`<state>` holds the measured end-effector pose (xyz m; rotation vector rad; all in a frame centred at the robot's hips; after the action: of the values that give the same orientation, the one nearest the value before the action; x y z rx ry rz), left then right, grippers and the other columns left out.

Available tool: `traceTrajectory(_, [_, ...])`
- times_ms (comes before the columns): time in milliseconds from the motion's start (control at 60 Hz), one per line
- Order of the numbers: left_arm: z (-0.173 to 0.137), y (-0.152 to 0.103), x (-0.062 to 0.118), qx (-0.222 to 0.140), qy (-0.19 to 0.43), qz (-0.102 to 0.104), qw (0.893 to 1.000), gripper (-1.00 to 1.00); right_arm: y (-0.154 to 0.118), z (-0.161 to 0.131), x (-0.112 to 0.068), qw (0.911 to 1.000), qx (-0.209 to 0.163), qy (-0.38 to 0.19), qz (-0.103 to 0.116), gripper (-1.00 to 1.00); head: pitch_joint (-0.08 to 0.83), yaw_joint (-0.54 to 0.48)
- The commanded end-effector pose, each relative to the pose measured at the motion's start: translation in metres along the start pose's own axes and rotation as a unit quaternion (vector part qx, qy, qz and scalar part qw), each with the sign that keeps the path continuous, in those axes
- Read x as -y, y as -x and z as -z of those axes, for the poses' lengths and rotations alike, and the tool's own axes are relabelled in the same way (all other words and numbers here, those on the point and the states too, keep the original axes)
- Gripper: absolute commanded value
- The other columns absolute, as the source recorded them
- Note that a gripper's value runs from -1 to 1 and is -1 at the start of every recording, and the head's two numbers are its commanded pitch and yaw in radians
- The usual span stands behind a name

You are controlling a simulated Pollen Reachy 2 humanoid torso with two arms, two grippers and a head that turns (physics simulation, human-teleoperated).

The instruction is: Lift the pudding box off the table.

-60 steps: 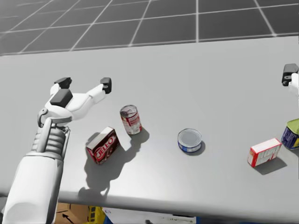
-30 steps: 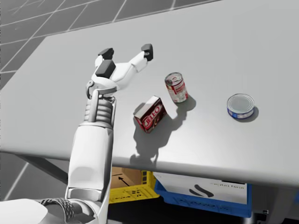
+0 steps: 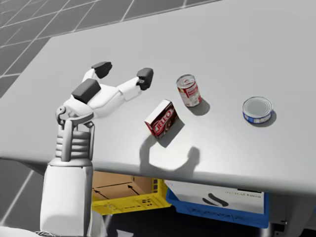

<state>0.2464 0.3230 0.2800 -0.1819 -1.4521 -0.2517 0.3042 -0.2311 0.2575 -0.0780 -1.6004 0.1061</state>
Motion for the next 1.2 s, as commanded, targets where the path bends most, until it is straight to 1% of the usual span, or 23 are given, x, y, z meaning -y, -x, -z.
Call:
traceTrajectory(17, [-0.040, 0.016, -0.003, -0.043, 0.049, 0.015, 0.998, -1.00, -0.002, -0.001, 0.001, 0.9999, 0.006, 0.006, 0.007, -1.00, 0.764, 0.44])
traceTrajectory(33, [-0.043, 0.020, -0.004, -0.053, 0.064, 0.009, 0.997, -1.00, -0.003, -0.002, 0.001, 0.9999, 0.008, 0.007, 0.005, -1.00, 0.765, 0.44])
traceTrajectory(67, [-0.049, 0.025, -0.006, -0.067, 0.081, 0.007, 0.994, -1.00, -0.004, -0.002, 0.001, 0.9999, 0.009, 0.007, 0.005, -1.00, 0.765, 0.44])
traceTrajectory(100, [-0.053, 0.031, -0.008, -0.074, 0.085, 0.009, 0.994, -1.00, -0.004, -0.003, 0.001, 0.9999, 0.009, 0.007, 0.005, -1.00, 0.767, 0.44])
traceTrajectory(150, [-0.058, 0.038, -0.010, -0.086, 0.092, 0.000, 0.992, -1.00, -0.004, -0.002, 0.002, 0.9999, 0.009, 0.007, 0.004, -1.00, 0.768, 0.44])
traceTrajectory(167, [-0.061, 0.044, -0.011, -0.091, 0.094, -0.006, 0.991, -1.00, -0.004, -0.002, 0.002, 0.9999, 0.008, 0.007, 0.003, -1.00, 0.770, 0.44])
traceTrajectory(200, [-0.062, 0.049, -0.011, -0.097, 0.095, -0.009, 0.991, -1.00, -0.004, -0.002, 0.001, 0.9999, 0.008, 0.007, 0.003, -1.00, 0.770, 0.44])
traceTrajectory(217, [-0.064, 0.056, -0.011, -0.104, 0.097, -0.010, 0.990, -1.00, -0.004, -0.002, 0.001, 0.9999, 0.008, 0.007, 0.003, -1.00, 0.772, 0.45])
traceTrajectory(267, [-0.065, 0.060, -0.011, -0.108, 0.100, -0.016, 0.989, -1.00, -0.004, -0.002, 0.001, 0.9999, 0.008, 0.007, 0.003, -1.00, 0.772, 0.45])
traceTrajectory(300, [-0.066, 0.071, -0.011, -0.119, 0.107, -0.022, 0.987, -1.00, -0.004, -0.002, 0.002, 0.9999, 0.009, 0.008, 0.002, -1.00, 0.772, 0.45])
traceTrajectory(383, [-0.064, 0.085, -0.011, -0.129, 0.114, -0.038, 0.984, -1.00, -0.004, -0.002, 0.002, 0.9999, 0.009, 0.008, 0.002, -1.00, 0.772, 0.45])
traceTrajectory(467, [-0.058, 0.097, -0.009, -0.137, 0.116, -0.045, 0.983, -1.00, -0.004, -0.002, 0.002, 0.9999, 0.009, 0.008, 0.001, -1.00, 0.772, 0.45])
traceTrajectory(533, [-0.050, 0.104, -0.009, -0.139, 0.109, -0.040, 0.983, -1.00, -0.004, -0.002, 0.002, 0.9999, 0.010, 0.009, 0.001, -1.00, 0.772, 0.45])
traceTrajectory(583, [-0.041, 0.108, -0.007, -0.139, 0.110, -0.051, 0.983, -1.00, -0.004, -0.002, 0.003, 0.9999, 0.011, 0.009, 0.002, -1.00, 0.770, 0.45])
traceTrajectory(650, [-0.030, 0.112, -0.006, -0.140, 0.097, -0.048, 0.984, -1.00, -0.005, -0.002, 0.003, 0.9999, 0.012, 0.009, 0.002, -1.00, 0.770, 0.45])
traceTrajectory(700, [-0.024, 0.113, -0.006, -0.142, 0.093, -0.053, 0.984, -1.00, -0.005, -0.003, 0.003, 0.9999, 0.012, 0.010, 0.003, -1.00, 0.770, 0.44])
traceTrajectory(783, [-0.013, 0.114, -0.004, -0.144, 0.083, -0.048, 0.985, -1.00, -0.005, -0.003, 0.004, 0.9999, 0.013, 0.010, 0.003, -1.00, 0.775, 0.44])
traceTrajectory(833, [-0.004, 0.114, -0.002, -0.147, 0.072, -0.033, 0.986, -1.00, -0.006, -0.003, 0.004, 0.9999, 0.013, 0.010, 0.003, -1.00, 0.778, 0.43])
traceTrajectory(900, [0.007, 0.114, 0.001, -0.150, 0.068, -0.030, 0.986, -1.00, -0.006, -0.003, 0.004, 0.9998, 0.014, 0.010, 0.004, -1.00, 0.777, 0.43])
traceTrajectory(933, [0.013, 0.114, 0.003, -0.153, 0.066, -0.021, 0.986, -1.00, -0.006, -0.003, 0.004, 0.9998, 0.014, 0.010, 0.004, -1.00, 0.775, 0.43])
traceTrajectory(1083, [0.030, 0.114, 0.007, -0.160, 0.055, -0.012, 0.985, -1.00, -0.007, -0.003, 0.005, 0.9998, 0.015, 0.010, 0.005, -1.00, 0.777, 0.42])
traceTrajectory(1167, [0.036, 0.118, 0.009, -0.169, 0.054, -0.011, 0.984, -1.00, -0.008, -0.004, 0.005, 0.9998, 0.016, 0.010, 0.006, -1.00, 0.779, 0.41])
traceTrajectory(1200, [0.036, 0.119, 0.010, -0.170, 0.053, -0.011, 0.984, -0.97, -0.008, -0.004, 0.005, 0.9998, 0.016, 0.011, 0.006, -1.00, 0.779, 0.41])
